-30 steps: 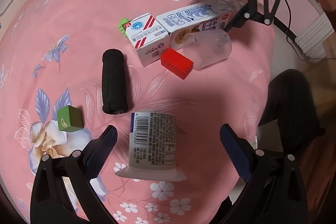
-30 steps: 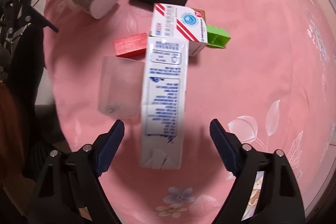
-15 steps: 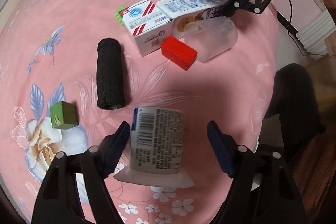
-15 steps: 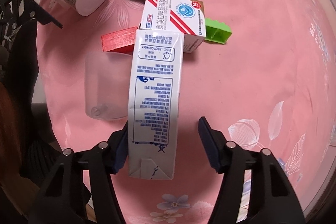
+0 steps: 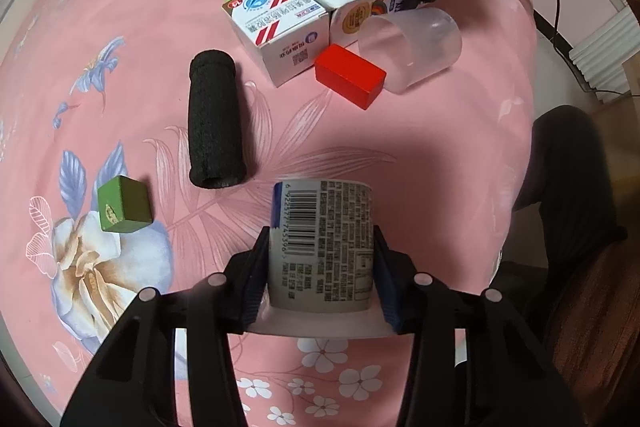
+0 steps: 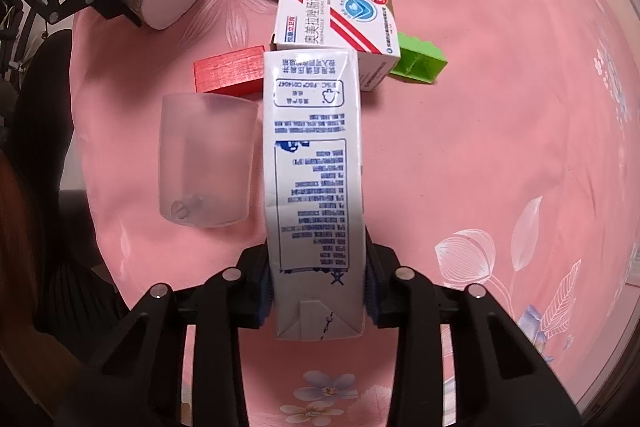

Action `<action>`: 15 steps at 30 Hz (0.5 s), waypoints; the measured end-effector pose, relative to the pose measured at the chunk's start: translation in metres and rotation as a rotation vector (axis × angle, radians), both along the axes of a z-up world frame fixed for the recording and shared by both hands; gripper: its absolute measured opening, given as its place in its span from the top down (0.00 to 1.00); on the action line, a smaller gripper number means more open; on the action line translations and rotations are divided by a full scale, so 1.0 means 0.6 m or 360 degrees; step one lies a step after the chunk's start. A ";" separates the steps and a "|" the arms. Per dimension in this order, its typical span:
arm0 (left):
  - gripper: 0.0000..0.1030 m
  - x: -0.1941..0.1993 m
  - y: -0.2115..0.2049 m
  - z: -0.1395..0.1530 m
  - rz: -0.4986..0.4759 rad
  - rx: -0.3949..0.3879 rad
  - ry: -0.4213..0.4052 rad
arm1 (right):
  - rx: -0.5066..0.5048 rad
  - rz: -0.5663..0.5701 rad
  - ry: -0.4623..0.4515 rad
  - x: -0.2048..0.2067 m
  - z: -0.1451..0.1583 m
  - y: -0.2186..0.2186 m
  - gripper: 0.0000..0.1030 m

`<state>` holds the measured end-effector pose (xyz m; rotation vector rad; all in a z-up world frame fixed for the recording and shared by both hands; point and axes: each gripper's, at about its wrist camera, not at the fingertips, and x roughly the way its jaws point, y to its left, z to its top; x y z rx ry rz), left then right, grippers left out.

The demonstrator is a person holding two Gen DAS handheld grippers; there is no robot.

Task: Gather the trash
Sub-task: 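Close the left tool on the yogurt cup while the right tool grasps the milk carton, then carry the yogurt cup and milk carton with both tools over the trash bin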

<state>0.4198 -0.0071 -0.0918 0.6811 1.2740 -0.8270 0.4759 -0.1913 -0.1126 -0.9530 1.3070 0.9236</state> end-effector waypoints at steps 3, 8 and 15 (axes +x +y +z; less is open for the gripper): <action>0.52 -0.008 -0.002 0.001 -0.0005 -0.0023 -0.0024 | 0.0001 0.0002 0.0000 0.000 -0.001 -0.001 0.65; 0.53 -0.020 -0.002 0.002 -0.0034 -0.0022 -0.0043 | 0.0031 -0.0020 0.0007 -0.002 0.008 -0.010 0.65; 0.53 -0.043 -0.001 0.022 -0.0052 -0.0010 -0.0075 | 0.0048 -0.0061 -0.0028 -0.015 0.046 -0.035 0.66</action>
